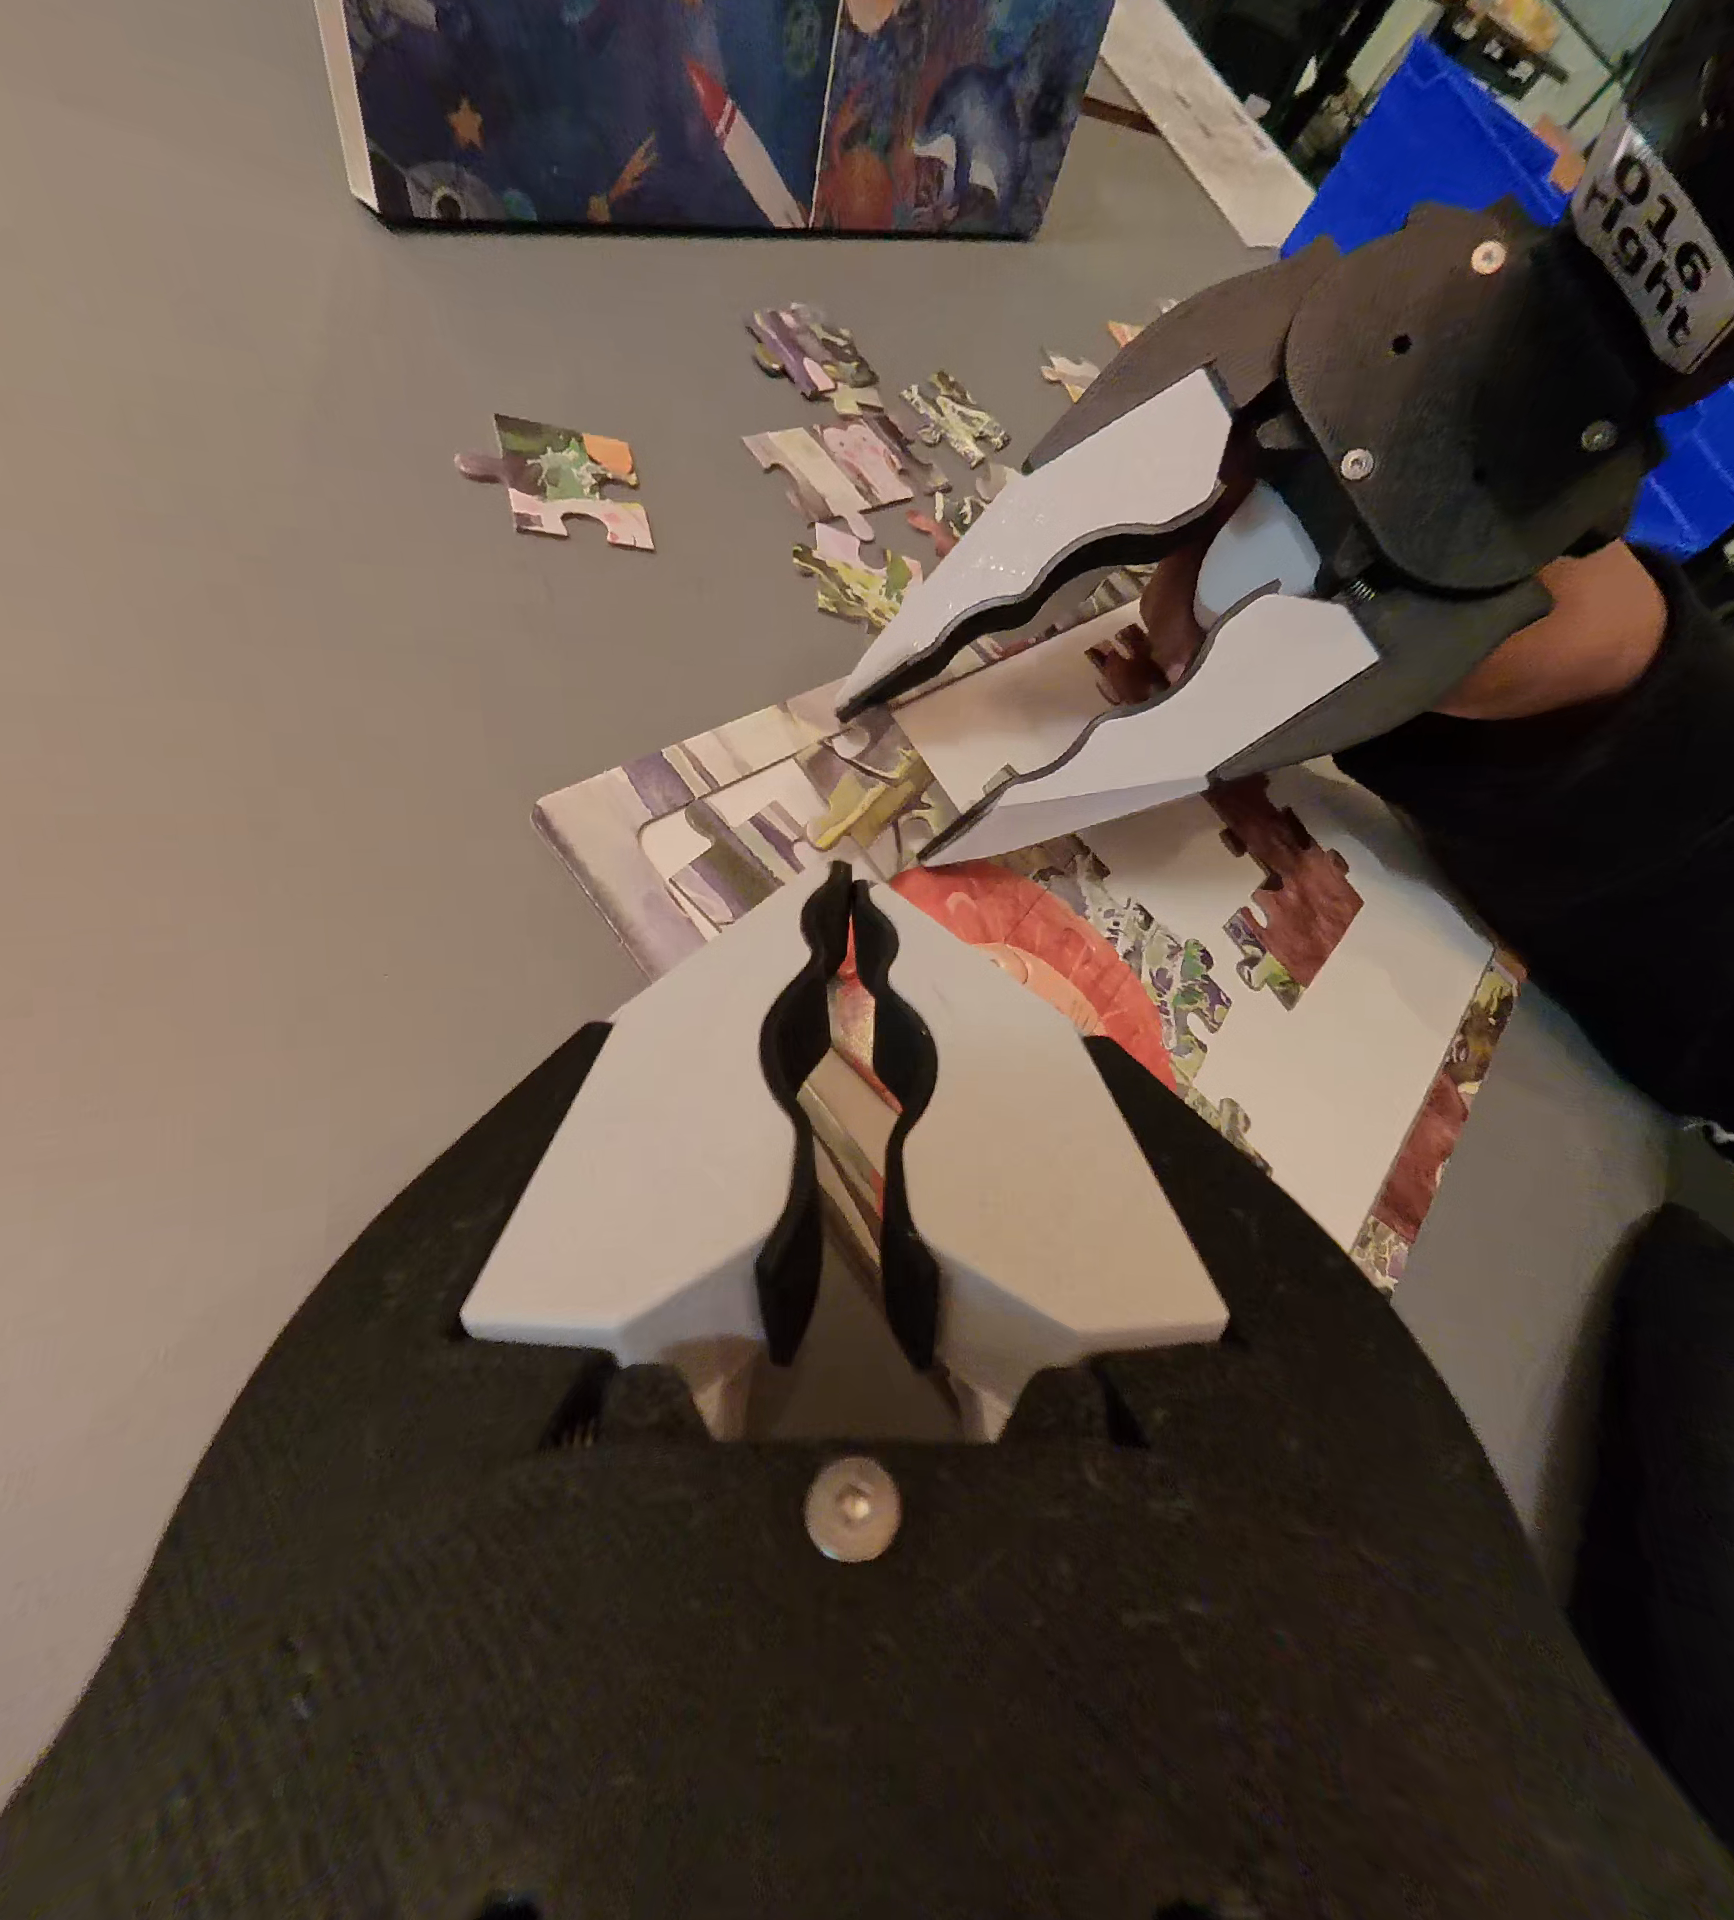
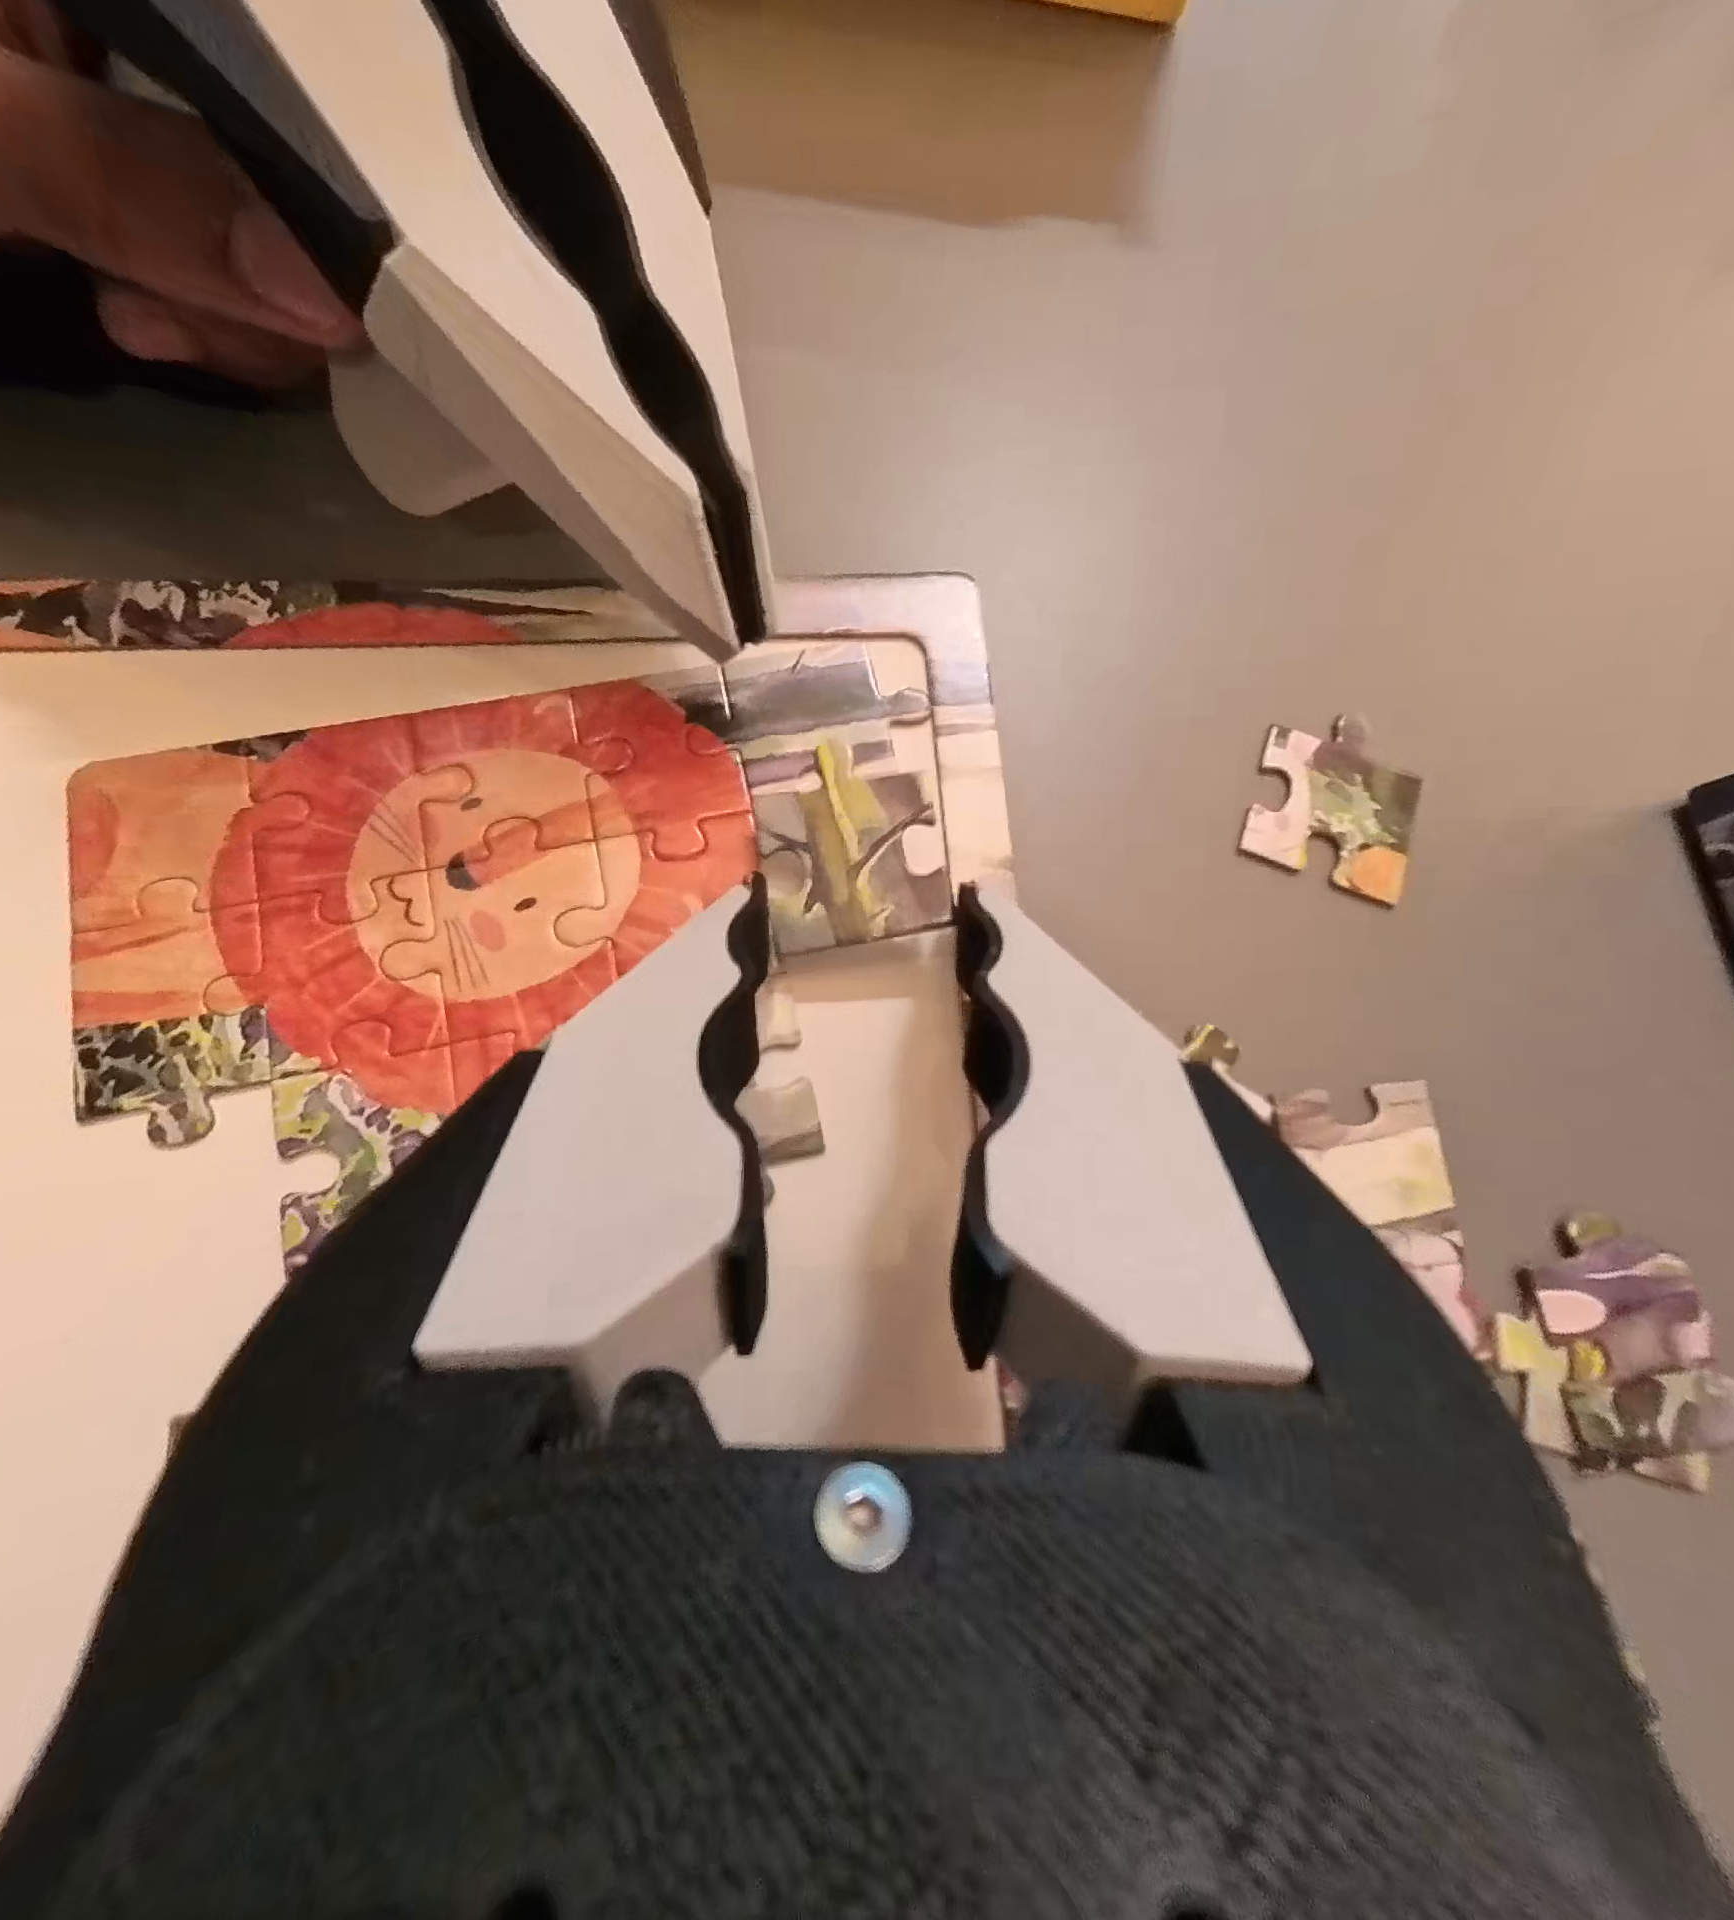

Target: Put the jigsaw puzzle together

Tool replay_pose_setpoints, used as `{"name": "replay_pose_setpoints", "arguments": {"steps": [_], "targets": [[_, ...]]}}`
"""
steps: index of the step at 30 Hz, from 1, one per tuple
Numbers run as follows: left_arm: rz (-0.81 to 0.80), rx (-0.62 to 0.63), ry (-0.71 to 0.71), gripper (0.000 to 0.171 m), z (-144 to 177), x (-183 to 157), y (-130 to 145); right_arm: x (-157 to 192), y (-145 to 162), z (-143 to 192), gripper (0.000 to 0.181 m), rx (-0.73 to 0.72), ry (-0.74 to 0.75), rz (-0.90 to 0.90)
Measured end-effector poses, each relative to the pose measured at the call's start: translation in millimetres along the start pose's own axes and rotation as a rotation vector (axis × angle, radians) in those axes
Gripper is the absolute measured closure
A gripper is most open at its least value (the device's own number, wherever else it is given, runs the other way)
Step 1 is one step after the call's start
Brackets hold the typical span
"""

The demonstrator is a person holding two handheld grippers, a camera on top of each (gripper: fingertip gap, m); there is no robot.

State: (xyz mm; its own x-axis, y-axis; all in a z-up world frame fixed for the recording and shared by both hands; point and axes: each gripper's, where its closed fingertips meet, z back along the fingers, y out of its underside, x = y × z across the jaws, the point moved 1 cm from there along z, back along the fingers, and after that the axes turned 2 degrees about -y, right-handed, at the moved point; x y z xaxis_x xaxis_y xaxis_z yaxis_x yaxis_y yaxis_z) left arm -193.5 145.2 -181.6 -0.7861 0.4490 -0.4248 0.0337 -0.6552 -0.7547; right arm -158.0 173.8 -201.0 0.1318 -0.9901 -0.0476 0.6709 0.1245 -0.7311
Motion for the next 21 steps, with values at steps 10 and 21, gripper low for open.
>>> {"name": "replay_pose_setpoints", "arguments": {"steps": [10,21], "targets": [[0.01,0.031,-0.009,0.171,-3.2,1.9,3.4,-11.4,6.5,16.3,0.147,-0.006,0.02,-0.055],[-0.027,0.036,0.01,0.171,-3.8,-3.8,4.2,-9.8,25.2,40.4,0.146,-0.011,0.149,-0.069]]}}
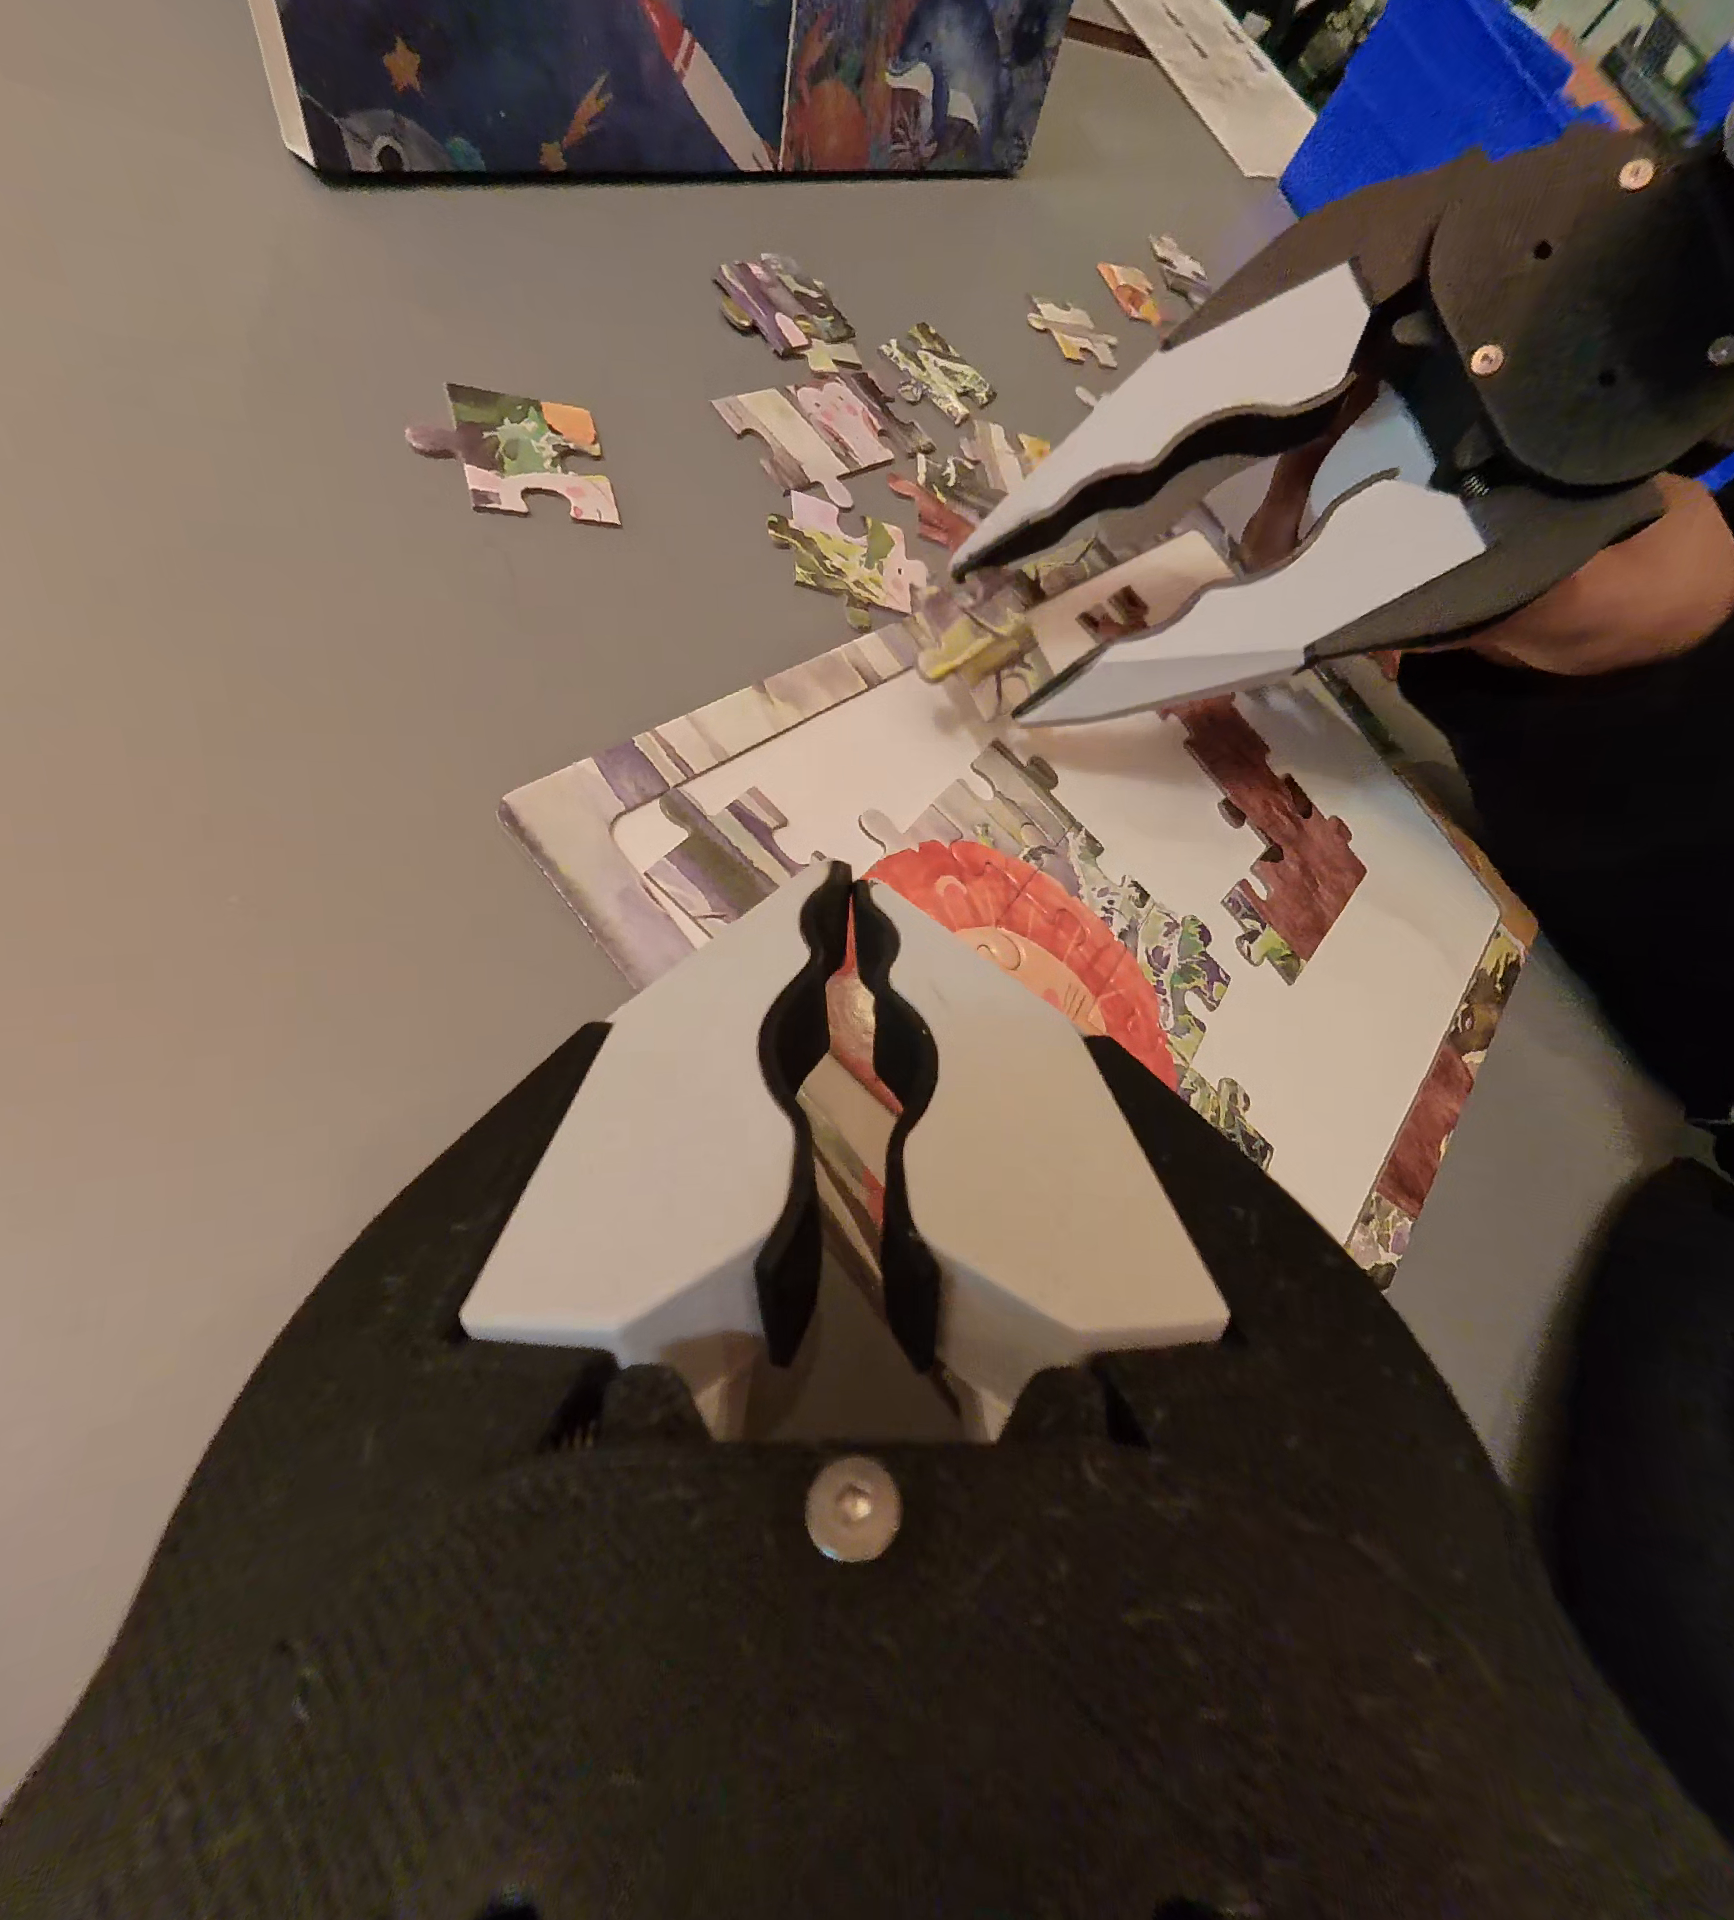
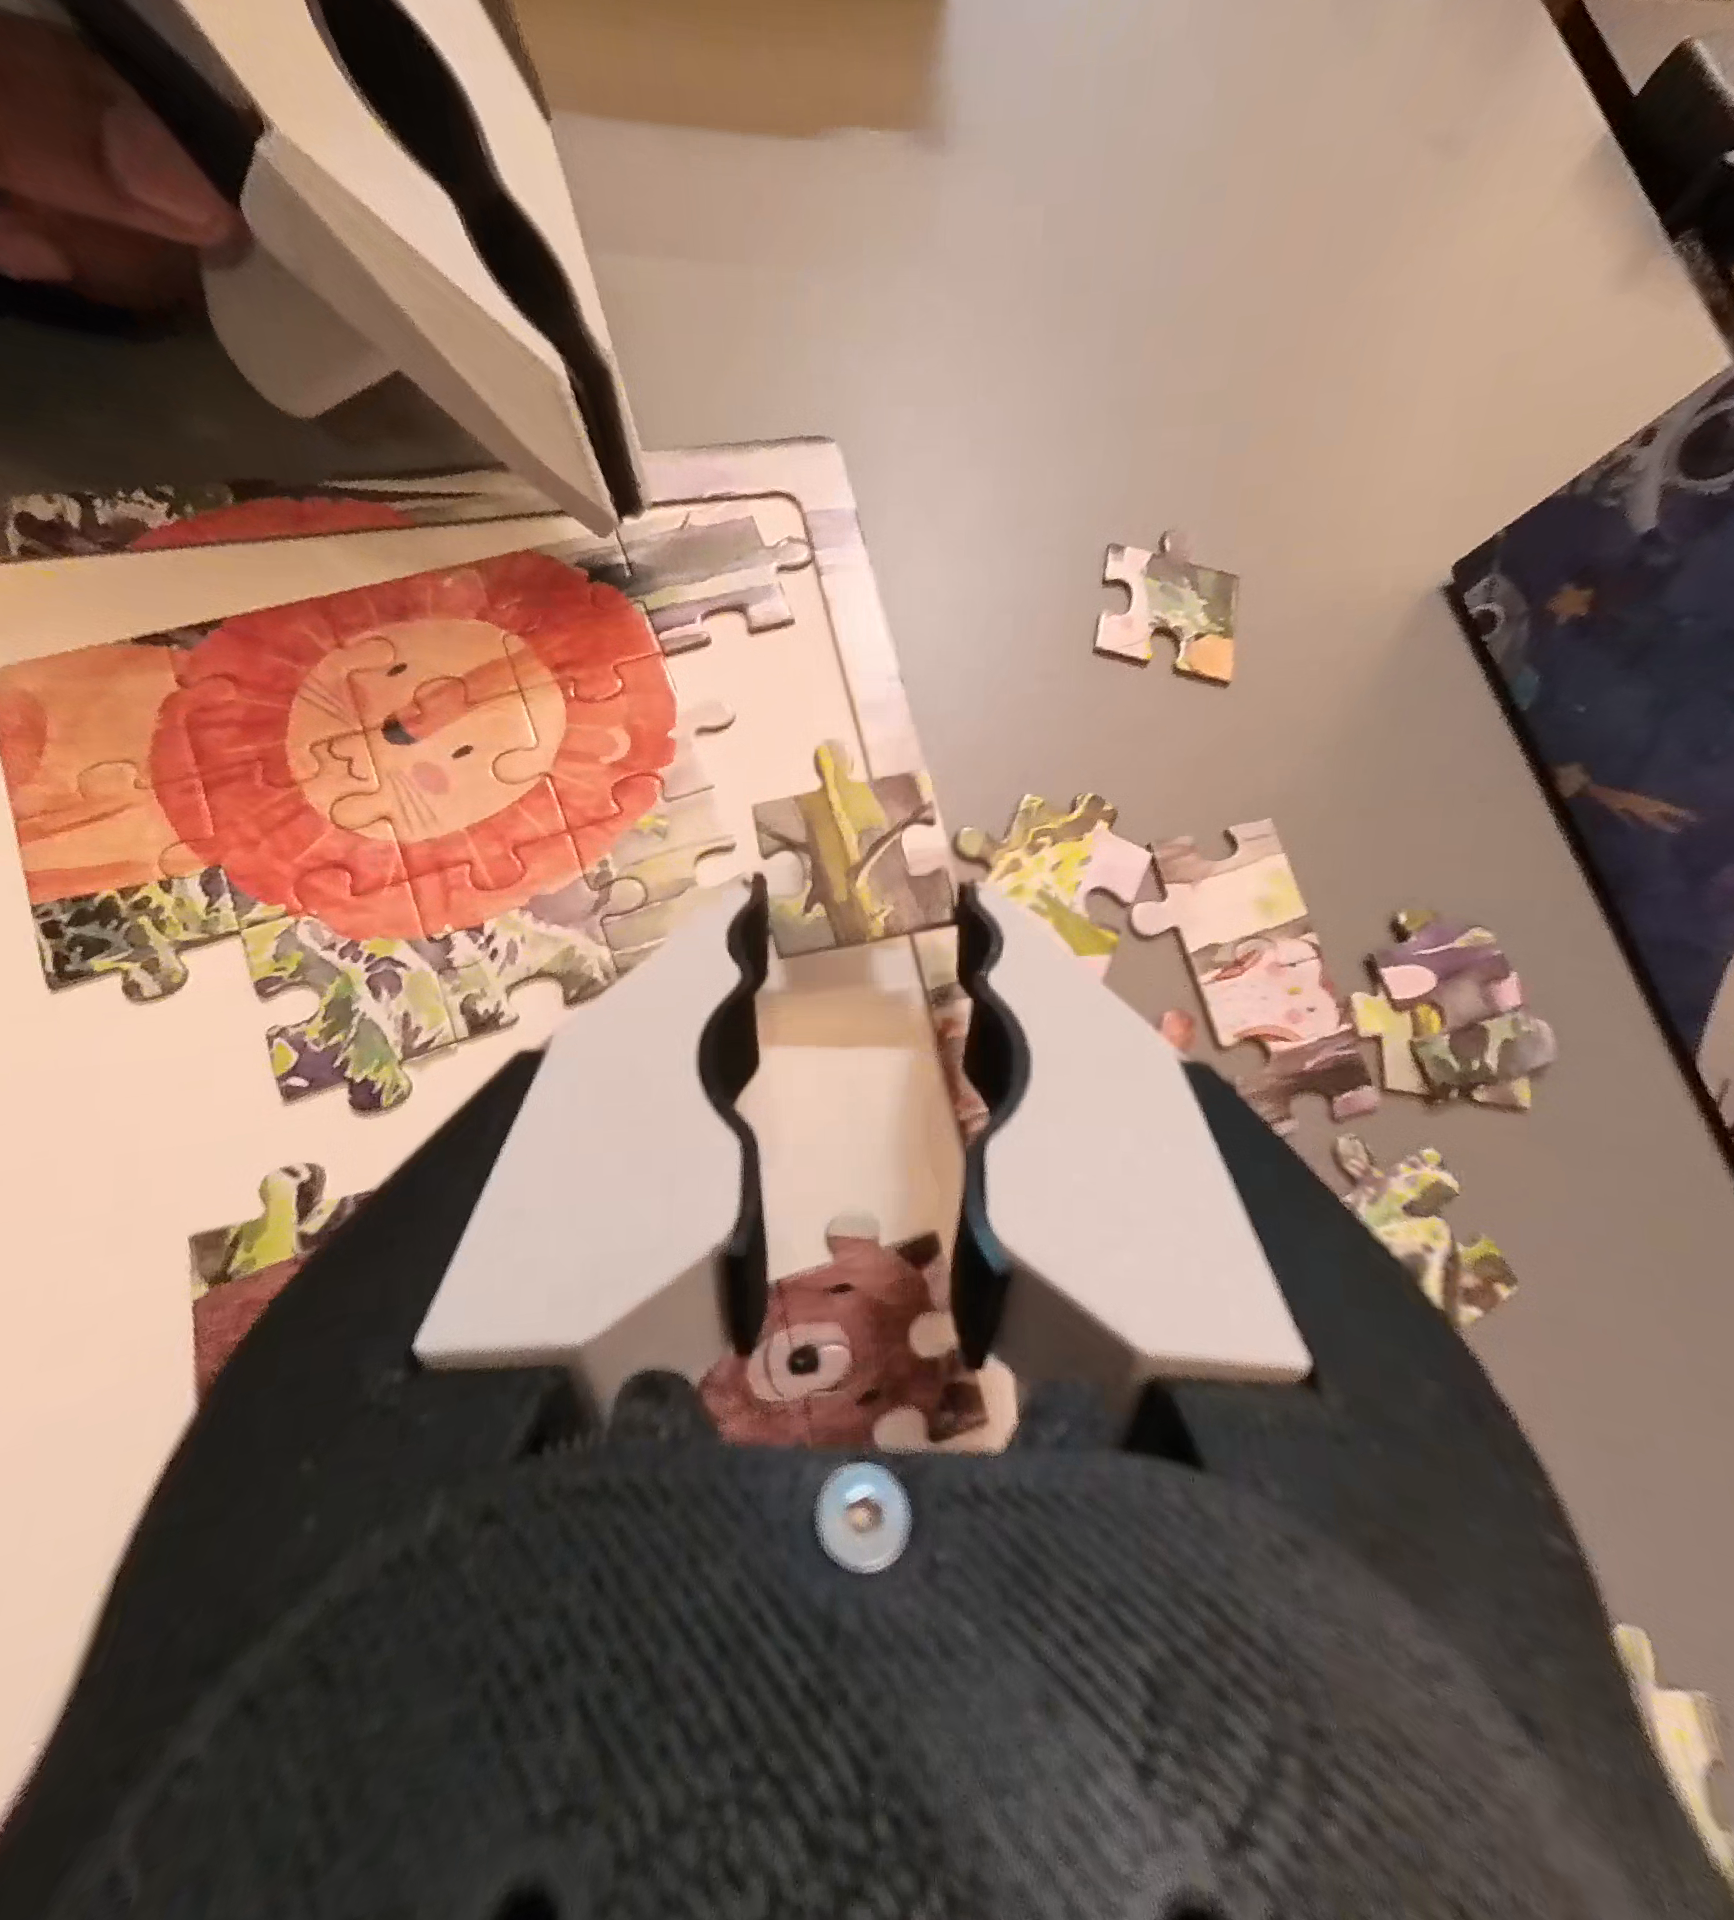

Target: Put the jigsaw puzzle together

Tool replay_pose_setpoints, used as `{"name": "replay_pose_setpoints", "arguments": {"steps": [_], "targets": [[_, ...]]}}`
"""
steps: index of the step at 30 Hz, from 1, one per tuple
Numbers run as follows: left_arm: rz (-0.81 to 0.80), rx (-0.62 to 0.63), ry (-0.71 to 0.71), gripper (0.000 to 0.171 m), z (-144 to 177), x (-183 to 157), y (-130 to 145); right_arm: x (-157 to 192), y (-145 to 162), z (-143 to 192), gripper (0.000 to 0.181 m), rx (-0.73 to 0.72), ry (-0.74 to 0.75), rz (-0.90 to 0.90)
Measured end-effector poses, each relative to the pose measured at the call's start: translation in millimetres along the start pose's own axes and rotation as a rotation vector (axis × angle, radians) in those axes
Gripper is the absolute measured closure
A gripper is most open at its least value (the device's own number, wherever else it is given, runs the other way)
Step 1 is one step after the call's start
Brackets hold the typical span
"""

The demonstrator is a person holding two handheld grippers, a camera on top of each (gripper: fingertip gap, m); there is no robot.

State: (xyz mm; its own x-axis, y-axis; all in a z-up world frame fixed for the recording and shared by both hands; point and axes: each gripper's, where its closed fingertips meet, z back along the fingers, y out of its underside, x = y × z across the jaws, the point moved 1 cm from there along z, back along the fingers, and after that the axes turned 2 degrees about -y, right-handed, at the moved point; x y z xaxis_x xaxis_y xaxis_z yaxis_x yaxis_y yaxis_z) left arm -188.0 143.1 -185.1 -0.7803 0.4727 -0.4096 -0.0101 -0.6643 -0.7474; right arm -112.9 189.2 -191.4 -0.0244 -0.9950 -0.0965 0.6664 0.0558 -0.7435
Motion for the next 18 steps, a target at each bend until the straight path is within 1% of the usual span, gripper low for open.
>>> {"name": "replay_pose_setpoints", "arguments": {"steps": [4,10,15,18], "targets": [[-0.015,0.004,0.001,0.171,-0.5,-1.7,0.5,1.2,-2.9,-7.6,0.147,-0.021,0.038,0.036],[-0.025,-0.001,0.003,0.171,0.1,-2.7,0.0,9.0,-0.9,-13.3,0.147,0.002,0.021,0.072],[-0.023,-0.012,-0.006,0.165,1.1,-1.5,-1.3,18.3,0.7,-11.9,0.147,0.014,-0.04,0.061],[-0.024,-0.012,-0.008,0.164,1.3,-1.3,-1.3,30.1,1.3,-11.5,0.147,0.01,-0.124,0.043]]}}
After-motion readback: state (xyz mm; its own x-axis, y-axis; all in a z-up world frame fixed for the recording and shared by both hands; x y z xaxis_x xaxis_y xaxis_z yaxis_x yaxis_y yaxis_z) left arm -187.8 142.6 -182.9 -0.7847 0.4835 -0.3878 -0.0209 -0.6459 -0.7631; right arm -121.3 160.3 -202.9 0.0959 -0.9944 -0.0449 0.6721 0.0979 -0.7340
